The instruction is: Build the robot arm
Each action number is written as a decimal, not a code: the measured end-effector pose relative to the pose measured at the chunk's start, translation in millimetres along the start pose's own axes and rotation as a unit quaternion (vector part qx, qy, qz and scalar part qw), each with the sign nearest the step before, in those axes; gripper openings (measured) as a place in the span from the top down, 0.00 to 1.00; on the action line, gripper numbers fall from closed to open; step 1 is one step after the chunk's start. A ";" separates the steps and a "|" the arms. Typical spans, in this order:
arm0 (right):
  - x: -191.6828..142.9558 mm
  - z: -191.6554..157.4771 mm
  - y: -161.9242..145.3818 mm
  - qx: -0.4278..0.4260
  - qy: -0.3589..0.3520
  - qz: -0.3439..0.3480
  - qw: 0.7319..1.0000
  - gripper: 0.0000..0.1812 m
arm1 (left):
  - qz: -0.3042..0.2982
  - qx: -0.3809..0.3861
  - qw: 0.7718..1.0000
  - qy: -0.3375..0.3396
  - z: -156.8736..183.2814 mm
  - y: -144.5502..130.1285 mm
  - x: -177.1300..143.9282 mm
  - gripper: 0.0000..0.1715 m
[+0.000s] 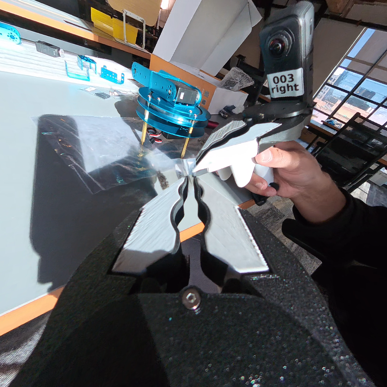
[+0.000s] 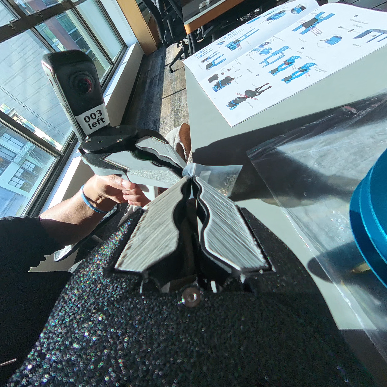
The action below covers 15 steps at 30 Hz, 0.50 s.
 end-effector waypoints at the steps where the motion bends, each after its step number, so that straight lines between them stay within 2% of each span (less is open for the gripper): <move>1: 0.1 0.3 -1.1 -0.007 -0.007 -0.002 1.000 0.98 | -0.005 0.006 1.000 0.006 -1.3 -0.8 0.0 0.99; 5: 1.9 5.1 -5.1 -0.047 -0.056 -0.008 0.997 1.00 | -0.030 0.060 0.996 0.055 -6.0 -5.5 2.1 0.99; 9: 3.9 14.0 -8.1 -0.081 -0.106 -0.021 0.991 1.00 | -0.053 0.144 0.978 0.139 -12.3 -10.4 6.8 1.00; 14: 1.8 25.5 -12.6 -0.105 -0.150 -0.043 0.982 1.00 | -0.042 0.097 0.979 0.176 -16.1 -14.7 12.1 1.00; 15: -1.1 30.3 -11.5 -0.128 -0.186 -0.048 0.973 1.00 | -0.036 0.097 0.974 0.201 -21.5 -11.3 10.0 1.00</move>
Point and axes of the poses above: each gripper's, where its closed fingertips meet, x out along the fingers, y out of its top, z = x × y across the jaws, the point moved 2 cm from there along -x, back along the fingers, and after that the axes turned 14 degrees about z, right-handed, at the moved point
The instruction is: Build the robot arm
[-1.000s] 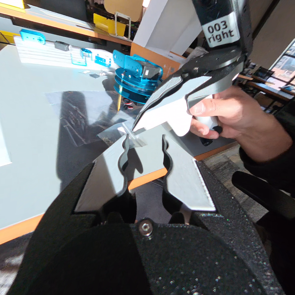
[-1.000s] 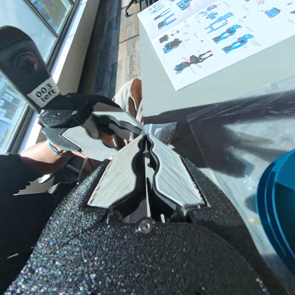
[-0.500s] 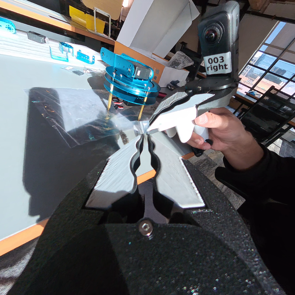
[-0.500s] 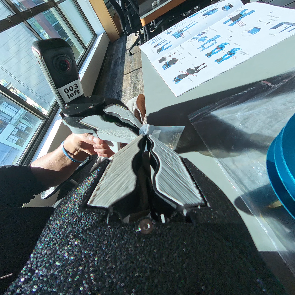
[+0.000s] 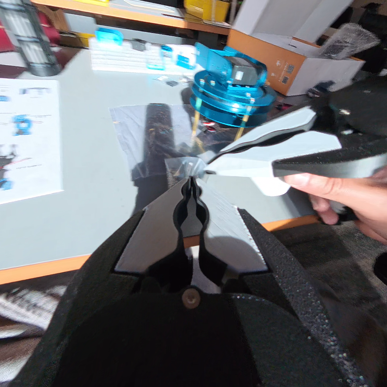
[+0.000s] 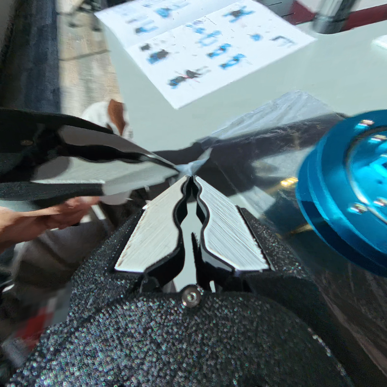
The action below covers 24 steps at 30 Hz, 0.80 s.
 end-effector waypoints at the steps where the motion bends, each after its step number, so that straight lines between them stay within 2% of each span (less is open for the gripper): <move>1: -0.5 7.2 2.6 -0.047 -0.020 0.003 0.999 1.00 | 0.010 0.011 1.000 0.006 -3.2 5.7 -2.0 1.00; 3: 0.9 -2.4 4.0 0.038 0.027 0.007 0.999 1.00 | 0.021 0.017 0.999 0.028 -8.4 15.0 -6.0 1.00; 4: 0.4 -2.4 7.6 0.035 0.028 0.013 0.999 1.00 | 0.020 0.029 0.999 0.025 -6.0 16.9 -6.7 1.00; 7: -5.5 -3.7 21.1 -0.043 0.017 0.047 0.998 1.00 | 0.004 0.033 0.999 0.002 1.3 20.2 -6.0 1.00; 8: -7.7 -7.4 23.7 -0.072 0.029 0.057 0.995 1.00 | 0.000 0.014 1.000 -0.008 1.4 23.3 -5.7 1.00; 9: -11.0 -9.6 26.5 -0.107 0.037 0.074 0.991 0.94 | 0.006 -0.006 1.000 -0.011 -1.3 30.1 -5.9 1.00; 11: -20.2 -4.6 28.0 -0.178 0.019 0.100 0.979 0.70 | -0.007 -0.042 0.998 -0.039 -0.7 38.4 -5.5 1.00; 14: -27.9 -12.2 23.5 -0.260 0.046 0.117 0.957 0.60 | -0.036 -0.091 0.992 -0.083 6.7 45.4 -4.1 1.00; 18: -26.9 -16.7 31.9 -0.334 0.033 0.158 0.929 0.60 | -0.081 -0.136 0.976 -0.147 22.8 45.8 -4.8 1.00; 22: -32.1 -18.8 36.3 -0.322 0.071 0.175 0.928 0.72 | -0.097 -0.146 0.969 -0.174 27.4 46.8 -10.0 1.00; 24: -33.4 -17.7 37.4 -0.306 0.083 0.180 0.931 0.71 | -0.100 -0.158 0.965 -0.186 29.6 46.6 -11.5 1.00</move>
Point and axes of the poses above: each gripper's, where its closed fingertips meet, x out along the fingers, y out of its top, z = x × y across the jaws, the point moved 2 cm from there along -x, back along the fingers, and after that the axes turned 14 degrees about z, right-handed, at the moved point
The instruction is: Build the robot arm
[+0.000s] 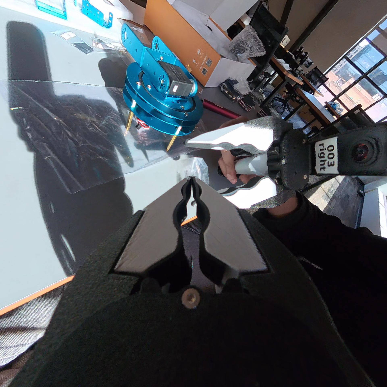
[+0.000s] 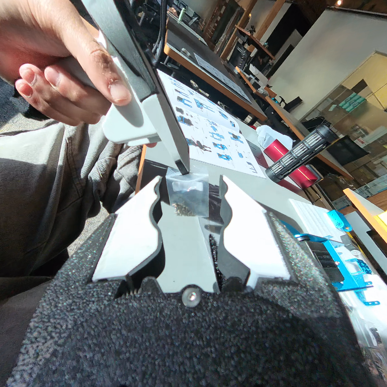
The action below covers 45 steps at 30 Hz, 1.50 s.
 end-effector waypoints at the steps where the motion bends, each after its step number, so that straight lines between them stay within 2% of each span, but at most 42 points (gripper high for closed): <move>1: -0.5 -0.7 0.9 0.004 0.004 0.005 1.000 0.68 | 0.000 -0.005 1.000 -0.002 -0.5 -0.6 0.1 1.00; 3: -1.0 -5.2 0.8 0.005 0.018 0.008 1.000 0.68 | 0.000 -0.020 1.000 -0.014 0.0 -1.7 0.7 1.00; 4: -1.3 -6.2 1.9 -0.002 0.017 0.011 1.000 0.70 | -0.001 -0.029 0.999 -0.019 0.1 -2.6 1.3 1.00; 5: -1.8 -6.1 3.3 -0.011 0.011 0.015 1.000 0.77 | -0.005 -0.033 0.999 -0.024 0.1 -4.6 1.8 1.00; 9: -1.4 -7.2 -0.1 -0.022 0.013 0.005 1.000 0.81 | -0.009 -0.040 0.999 -0.020 -5.8 -7.8 1.7 1.00; 11: -4.9 -6.4 2.6 -0.022 0.015 0.015 1.000 0.90 | -0.007 -0.051 0.998 -0.030 -7.1 -6.4 -0.9 1.00; 13: -5.5 -6.6 3.9 -0.019 0.016 0.019 1.000 0.87 | -0.009 -0.057 0.998 -0.040 -6.0 -6.9 -1.7 1.00; 15: -3.8 -7.0 -0.6 -0.020 0.015 0.000 1.000 0.78 | -0.015 -0.045 0.998 -0.036 -7.1 -8.7 -1.0 1.00; 16: -3.3 -7.5 -1.9 -0.016 0.016 -0.006 1.000 0.77 | -0.019 -0.037 0.999 -0.035 -7.4 -9.0 -1.2 1.00; 21: -13.5 -0.9 5.0 -0.003 0.023 0.007 1.000 0.74 | -0.042 0.023 0.999 -0.019 -13.9 -2.8 -7.6 1.00; 23: -20.0 -5.0 16.1 -0.024 0.067 0.002 0.997 0.76 | -0.082 0.049 0.995 -0.026 -13.8 -3.1 -11.0 1.00; 27: -14.6 -26.0 32.2 -0.133 0.165 -0.048 0.976 0.76 | -0.141 0.067 0.987 -0.039 -11.9 3.4 -13.0 1.00; 29: -6.5 -26.6 30.5 -0.193 0.185 -0.081 0.960 0.77 | -0.154 0.073 0.985 -0.033 -14.1 8.1 -12.8 1.00; 31: 0.4 -25.5 26.2 -0.218 0.205 -0.106 0.948 0.84 | -0.171 0.070 0.982 -0.047 -10.2 8.4 -13.8 1.00; 34: 8.5 -19.0 9.8 -0.249 0.221 -0.158 0.930 0.89 | -0.190 0.071 0.978 -0.051 -10.6 5.8 -15.1 1.00; 36: 11.6 -20.3 2.7 -0.259 0.236 -0.178 0.920 1.00 | -0.201 0.082 0.975 -0.044 -15.0 2.3 -16.2 1.00; 37: 12.1 -20.5 -2.6 -0.263 0.242 -0.195 0.913 1.00 | -0.202 0.096 0.974 -0.030 -21.2 3.2 -16.2 1.00; 39: 13.5 -23.1 -7.6 -0.235 0.254 -0.219 0.912 1.00 | -0.204 0.125 0.970 -0.029 -25.0 2.7 -15.7 1.00; 41: 12.1 -26.3 -8.4 -0.168 0.282 -0.242 0.913 1.00 | -0.210 0.159 0.964 -0.033 -24.9 -1.7 -14.7 1.00; 43: 15.4 -20.0 -4.9 -0.093 0.290 -0.248 0.919 1.00 | -0.181 0.198 0.962 -0.038 -25.3 3.0 -13.2 1.00; 45: 20.6 -6.2 -1.7 -0.025 0.279 -0.239 0.930 1.00 | -0.131 0.191 0.972 -0.041 -28.7 13.0 -14.5 0.97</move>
Point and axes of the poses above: each gripper's, where its closed fingertips meet, x out along the fingers, y out of its top, z = x × y across the jaws, the point moved 2 cm from there along -x, back along the fingers, and after that the axes turned 14 degrees about z, right-handed, at the moved point
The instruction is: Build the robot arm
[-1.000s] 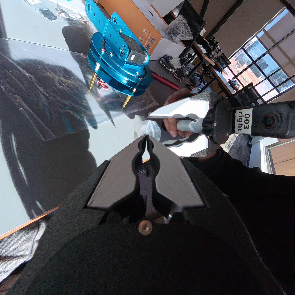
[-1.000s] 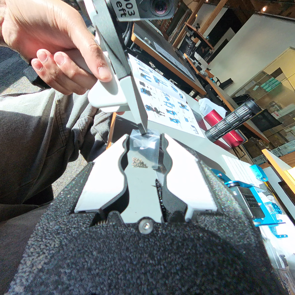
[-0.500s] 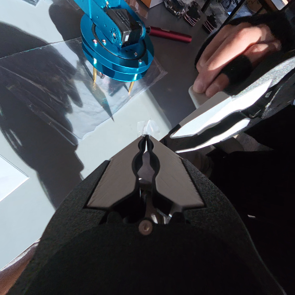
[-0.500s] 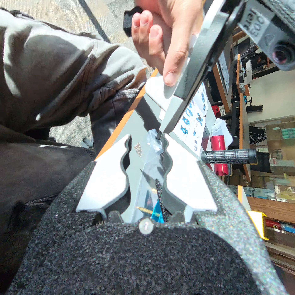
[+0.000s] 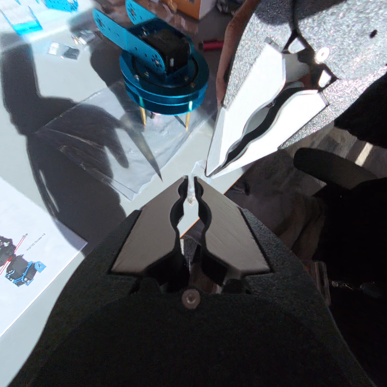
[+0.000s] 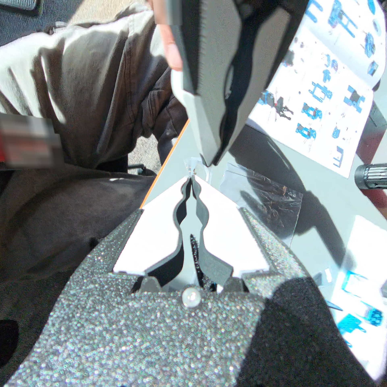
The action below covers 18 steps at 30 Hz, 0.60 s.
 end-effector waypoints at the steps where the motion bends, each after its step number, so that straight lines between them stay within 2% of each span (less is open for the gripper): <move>1: -2.0 7.8 0.0 0.032 -0.002 0.015 0.999 1.00 | 0.033 -0.010 0.999 0.019 -8.4 3.9 -3.7 0.88; 2: -3.4 14.2 0.0 0.065 -0.001 0.033 0.997 1.00 | 0.064 -0.015 0.997 0.041 -16.7 6.2 -8.4 0.81; 4: -4.1 30.1 -1.1 0.126 -0.017 0.063 0.990 1.00 | 0.115 0.007 0.992 0.057 -21.6 1.5 -16.2 0.80; 8: -4.1 50.5 -0.8 0.232 -0.019 0.113 0.966 1.00 | 0.150 0.076 0.982 0.088 -29.3 -28.4 -14.0 0.79; 13: -13.3 59.5 17.4 0.285 0.004 0.198 0.938 1.00 | 0.186 0.037 0.979 0.074 -33.3 -34.4 -8.8 0.80; 15: -18.9 61.1 22.9 0.316 0.008 0.235 0.919 1.00 | 0.210 0.045 0.973 0.084 -36.3 -32.0 -12.4 0.81; 18: -27.8 65.3 29.5 0.391 0.002 0.319 0.863 1.00 | 0.268 0.033 0.961 0.061 -34.7 -20.9 -22.0 0.84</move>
Point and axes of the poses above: each gripper's, where its closed fingertips meet, x out along the fingers, y out of its top, z = x × y across the jaws, the point moved 2 cm from there along -x, back along the fingers, and after that the axes turned 14 degrees about z, right-handed, at the moved point
